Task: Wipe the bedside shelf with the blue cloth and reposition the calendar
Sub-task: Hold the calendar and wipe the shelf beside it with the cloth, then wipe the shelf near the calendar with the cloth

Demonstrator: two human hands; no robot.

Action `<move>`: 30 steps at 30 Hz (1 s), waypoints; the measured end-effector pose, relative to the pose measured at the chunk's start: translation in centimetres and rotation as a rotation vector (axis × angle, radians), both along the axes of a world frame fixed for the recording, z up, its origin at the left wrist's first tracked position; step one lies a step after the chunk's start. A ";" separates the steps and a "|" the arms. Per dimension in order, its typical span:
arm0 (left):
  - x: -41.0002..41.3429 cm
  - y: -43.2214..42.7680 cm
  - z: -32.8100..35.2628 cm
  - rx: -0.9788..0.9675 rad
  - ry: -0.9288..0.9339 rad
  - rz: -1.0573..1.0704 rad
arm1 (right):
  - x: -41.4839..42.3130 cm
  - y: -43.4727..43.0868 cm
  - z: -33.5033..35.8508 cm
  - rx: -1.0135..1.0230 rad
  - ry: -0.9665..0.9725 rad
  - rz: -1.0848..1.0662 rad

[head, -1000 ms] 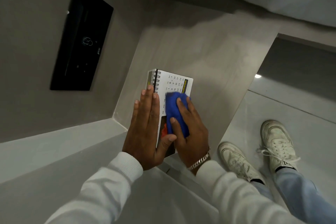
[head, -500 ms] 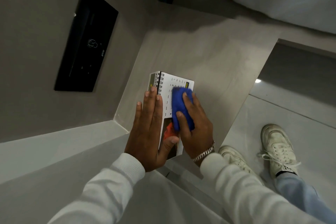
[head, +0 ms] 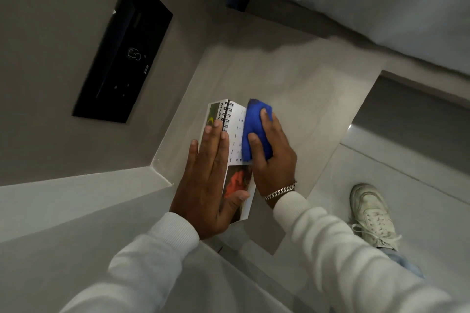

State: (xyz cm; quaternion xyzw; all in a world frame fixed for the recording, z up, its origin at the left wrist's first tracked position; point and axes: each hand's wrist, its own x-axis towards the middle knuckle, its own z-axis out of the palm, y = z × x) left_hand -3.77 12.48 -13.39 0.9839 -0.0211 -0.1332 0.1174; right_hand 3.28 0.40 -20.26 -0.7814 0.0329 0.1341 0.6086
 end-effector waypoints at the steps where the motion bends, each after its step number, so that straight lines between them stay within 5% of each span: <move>1: 0.0 0.0 0.0 0.012 -0.002 -0.001 | -0.3 -0.2 0.1 -0.019 0.018 0.016; 10: 0.2 -0.4 0.9 0.141 -0.014 -0.029 | 1.4 -6.5 1.7 -0.161 0.002 0.495; 16: 0.4 -0.9 1.2 0.295 -0.030 -0.005 | 10.4 -10.1 2.3 -0.530 -0.461 0.691; 20: 0.2 -1.8 1.2 0.370 -0.049 0.076 | 15.5 -10.0 0.6 -0.831 -0.556 0.918; 25: -1.1 -4.2 1.0 0.337 -0.120 0.356 | 14.3 -10.3 -1.8 -1.081 -0.507 1.081; 30: -3.6 -7.8 1.5 0.134 -0.279 0.868 | 14.7 -9.0 0.8 -1.099 -0.412 1.061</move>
